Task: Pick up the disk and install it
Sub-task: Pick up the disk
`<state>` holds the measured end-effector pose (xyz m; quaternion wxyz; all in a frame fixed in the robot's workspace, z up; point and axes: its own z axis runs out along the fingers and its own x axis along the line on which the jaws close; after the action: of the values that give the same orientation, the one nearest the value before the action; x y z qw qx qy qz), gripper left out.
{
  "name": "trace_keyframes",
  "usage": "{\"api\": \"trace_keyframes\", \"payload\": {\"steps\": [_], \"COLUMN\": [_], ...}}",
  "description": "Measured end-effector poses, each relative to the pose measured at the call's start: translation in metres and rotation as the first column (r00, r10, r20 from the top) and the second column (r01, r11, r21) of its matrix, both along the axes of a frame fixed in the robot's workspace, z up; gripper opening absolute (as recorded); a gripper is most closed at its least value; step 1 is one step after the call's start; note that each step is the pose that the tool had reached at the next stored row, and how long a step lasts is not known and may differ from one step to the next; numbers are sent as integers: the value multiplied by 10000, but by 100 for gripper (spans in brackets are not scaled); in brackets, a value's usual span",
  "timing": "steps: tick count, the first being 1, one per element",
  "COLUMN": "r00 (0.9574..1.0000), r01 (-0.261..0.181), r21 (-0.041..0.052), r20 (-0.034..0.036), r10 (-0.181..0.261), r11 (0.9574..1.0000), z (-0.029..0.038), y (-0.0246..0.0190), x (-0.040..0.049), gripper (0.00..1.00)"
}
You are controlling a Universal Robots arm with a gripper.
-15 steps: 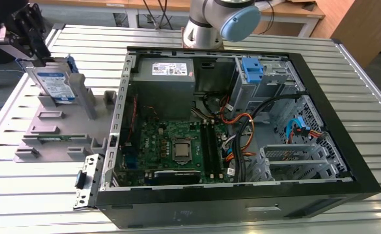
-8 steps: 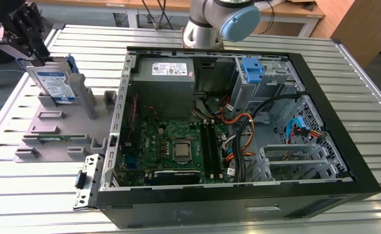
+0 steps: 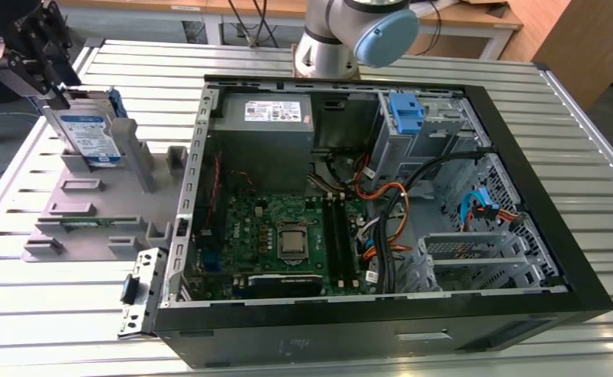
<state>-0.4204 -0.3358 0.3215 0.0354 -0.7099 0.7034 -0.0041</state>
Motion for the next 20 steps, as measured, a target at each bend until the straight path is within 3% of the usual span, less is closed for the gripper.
{"api": "trace_keyframes", "payload": {"steps": [1,3,6,7,13,14,17,18,20], "r00": [10000,9998,9992,9991,9991,9988,9950,9935,9934], "r01": [-1,0,5,6,7,8,34,41,41], "r21": [39,138,384,451,470,472,491,500,501], "r20": [-28,-190,-388,-423,-427,-482,-999,-1140,-1149], "r10": [1,2,10,13,13,15,16,17,17], "r11": [10000,9999,9993,9990,9989,9989,9988,9987,9987], "z": [-3,-9,-17,-18,-18,-20,-23,-25,-25], "y": [-2,-4,-5,-5,-5,-6,-5,-5,-5], "x": [3,15,29,30,30,31,34,34,34], "gripper": [55,55,55,55,55,55,55,55,55]}}
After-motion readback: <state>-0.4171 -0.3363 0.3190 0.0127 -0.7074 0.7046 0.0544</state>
